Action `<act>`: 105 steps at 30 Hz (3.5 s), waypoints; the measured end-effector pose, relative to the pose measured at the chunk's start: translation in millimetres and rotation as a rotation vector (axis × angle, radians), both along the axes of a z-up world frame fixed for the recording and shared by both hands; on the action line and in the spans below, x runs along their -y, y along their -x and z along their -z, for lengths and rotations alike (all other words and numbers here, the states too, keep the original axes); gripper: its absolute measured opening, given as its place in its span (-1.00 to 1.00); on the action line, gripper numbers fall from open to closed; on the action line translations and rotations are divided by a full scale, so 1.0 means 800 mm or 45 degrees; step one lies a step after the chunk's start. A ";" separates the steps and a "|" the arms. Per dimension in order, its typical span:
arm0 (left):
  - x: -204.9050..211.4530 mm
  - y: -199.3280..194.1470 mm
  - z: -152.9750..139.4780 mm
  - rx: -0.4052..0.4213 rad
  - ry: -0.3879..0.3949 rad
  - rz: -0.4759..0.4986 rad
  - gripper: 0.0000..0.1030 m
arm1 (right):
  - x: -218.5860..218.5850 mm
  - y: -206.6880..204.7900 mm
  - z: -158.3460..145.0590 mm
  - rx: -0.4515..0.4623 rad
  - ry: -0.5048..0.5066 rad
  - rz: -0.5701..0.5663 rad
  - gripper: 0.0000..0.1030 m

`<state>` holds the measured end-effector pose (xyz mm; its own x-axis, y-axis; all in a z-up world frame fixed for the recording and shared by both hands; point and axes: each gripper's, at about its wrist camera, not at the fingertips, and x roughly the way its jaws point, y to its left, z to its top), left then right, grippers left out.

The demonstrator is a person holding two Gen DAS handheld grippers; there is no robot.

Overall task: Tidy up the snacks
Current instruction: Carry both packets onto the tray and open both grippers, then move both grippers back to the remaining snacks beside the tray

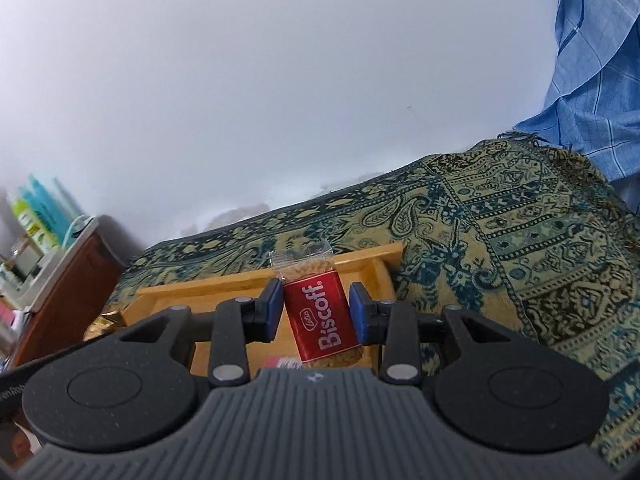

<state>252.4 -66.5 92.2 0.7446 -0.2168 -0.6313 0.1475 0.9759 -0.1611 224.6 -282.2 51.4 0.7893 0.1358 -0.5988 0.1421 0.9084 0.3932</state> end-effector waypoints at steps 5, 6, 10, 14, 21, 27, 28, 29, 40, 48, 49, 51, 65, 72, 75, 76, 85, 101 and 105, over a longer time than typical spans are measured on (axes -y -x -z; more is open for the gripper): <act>0.032 -0.030 0.034 -0.045 -0.023 0.013 -0.24 | 0.004 -0.026 0.023 -0.001 -0.020 0.016 -0.23; 0.036 -0.033 0.039 -0.051 -0.028 0.011 -0.24 | 0.004 -0.030 0.027 -0.010 -0.021 0.021 -0.23; 0.043 -0.042 0.056 -0.069 -0.040 0.011 -0.24 | -0.004 -0.047 0.037 -0.027 -0.022 0.031 -0.23; 0.047 -0.044 0.066 -0.073 -0.065 0.019 -0.24 | -0.013 -0.056 0.048 -0.055 -0.007 0.020 -0.22; 0.047 -0.044 0.075 -0.088 -0.087 0.024 -0.24 | -0.025 -0.058 0.059 -0.119 0.033 0.000 -0.23; 0.052 -0.042 0.075 -0.077 -0.115 0.037 -0.24 | -0.026 -0.055 0.064 -0.153 0.067 0.014 -0.52; 0.053 -0.042 0.075 -0.076 -0.120 0.039 -0.24 | -0.025 -0.055 0.065 -0.159 0.070 0.015 -0.52; 0.054 -0.041 0.075 -0.073 -0.124 0.042 -0.24 | -0.023 -0.055 0.065 -0.164 0.070 0.017 -0.53; 0.054 -0.014 0.051 -0.018 -0.179 0.067 0.17 | -0.014 -0.022 0.051 -0.109 -0.029 -0.004 -0.40; 0.039 0.053 0.009 0.071 -0.221 0.137 0.56 | -0.029 0.046 0.019 -0.008 -0.021 -0.064 0.18; 0.036 0.063 0.004 0.078 -0.226 0.146 0.60 | -0.033 0.057 0.016 0.004 -0.017 -0.079 0.19; 0.030 0.084 -0.004 0.091 -0.235 0.157 0.63 | -0.041 0.077 0.011 0.023 -0.010 -0.101 0.24; -0.014 0.212 -0.032 0.132 -0.230 0.180 0.70 | -0.096 0.197 -0.001 0.185 0.055 -0.173 0.71; -0.030 0.249 -0.035 0.127 -0.182 0.149 0.81 | -0.108 0.224 0.011 0.194 0.036 -0.181 0.77; -0.034 0.267 -0.040 0.168 -0.190 0.138 0.84 | -0.111 0.230 0.014 0.191 0.056 -0.181 0.80; -0.034 0.273 -0.042 0.178 -0.192 0.138 0.84 | -0.111 0.232 0.016 0.192 0.060 -0.182 0.82; -0.039 0.321 -0.045 0.207 -0.199 0.145 0.86 | -0.126 0.253 0.024 0.216 0.111 -0.219 0.96; -0.066 0.362 -0.010 0.215 -0.283 0.025 0.89 | -0.164 0.284 0.033 0.344 0.277 -0.308 1.00; -0.082 0.352 0.001 0.214 -0.308 -0.046 0.81 | -0.176 0.284 0.039 0.330 0.319 -0.350 0.85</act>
